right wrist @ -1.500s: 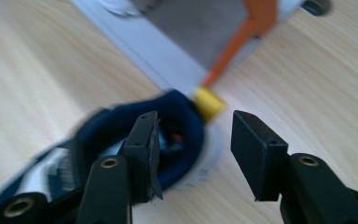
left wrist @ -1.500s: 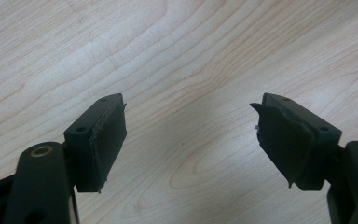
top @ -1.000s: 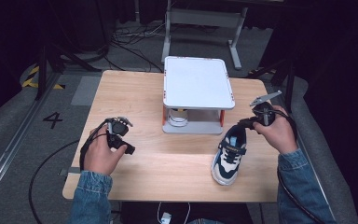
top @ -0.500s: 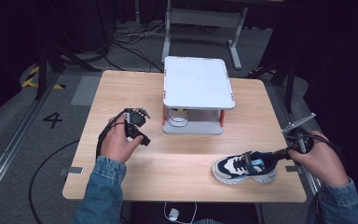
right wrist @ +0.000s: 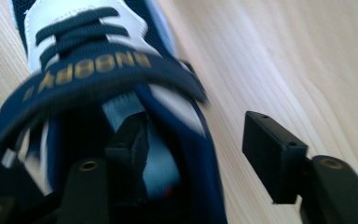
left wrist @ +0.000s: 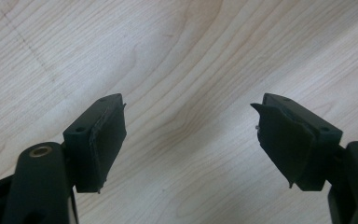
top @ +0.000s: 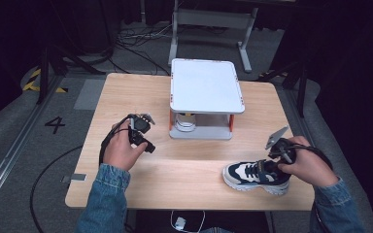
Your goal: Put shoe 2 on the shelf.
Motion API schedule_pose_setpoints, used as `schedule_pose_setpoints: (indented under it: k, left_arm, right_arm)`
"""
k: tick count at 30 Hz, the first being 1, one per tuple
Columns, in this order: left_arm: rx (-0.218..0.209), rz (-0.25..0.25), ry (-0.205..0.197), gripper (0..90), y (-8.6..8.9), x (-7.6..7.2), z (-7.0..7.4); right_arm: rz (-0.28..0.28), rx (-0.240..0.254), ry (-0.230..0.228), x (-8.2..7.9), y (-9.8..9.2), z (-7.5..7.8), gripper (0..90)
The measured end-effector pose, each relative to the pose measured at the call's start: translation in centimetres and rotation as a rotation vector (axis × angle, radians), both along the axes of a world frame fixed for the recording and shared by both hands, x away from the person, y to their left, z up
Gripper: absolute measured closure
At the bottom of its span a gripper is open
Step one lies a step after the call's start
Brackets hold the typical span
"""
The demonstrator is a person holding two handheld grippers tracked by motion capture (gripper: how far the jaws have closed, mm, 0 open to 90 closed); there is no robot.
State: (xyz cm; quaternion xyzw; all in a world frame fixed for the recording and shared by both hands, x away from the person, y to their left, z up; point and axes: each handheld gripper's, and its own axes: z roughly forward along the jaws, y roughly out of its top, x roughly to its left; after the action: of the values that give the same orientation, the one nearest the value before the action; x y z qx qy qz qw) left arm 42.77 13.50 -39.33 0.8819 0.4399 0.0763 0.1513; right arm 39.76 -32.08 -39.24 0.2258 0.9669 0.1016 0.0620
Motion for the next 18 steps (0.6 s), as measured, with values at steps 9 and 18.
schedule_pose_setpoints:
  k: [9,18]
  left_arm:
    - [0.002,0.034,0.005,24.2,1.6,-1.1,-0.3]
    - [0.002,0.073,0.0,24.3,2.9,-2.0,-0.2]
  right_arm:
    - [-0.105,0.134,0.086,1.8,-0.6,0.5,74.7]
    - [-0.395,0.217,-0.021,5.7,-2.3,0.2,75.2]
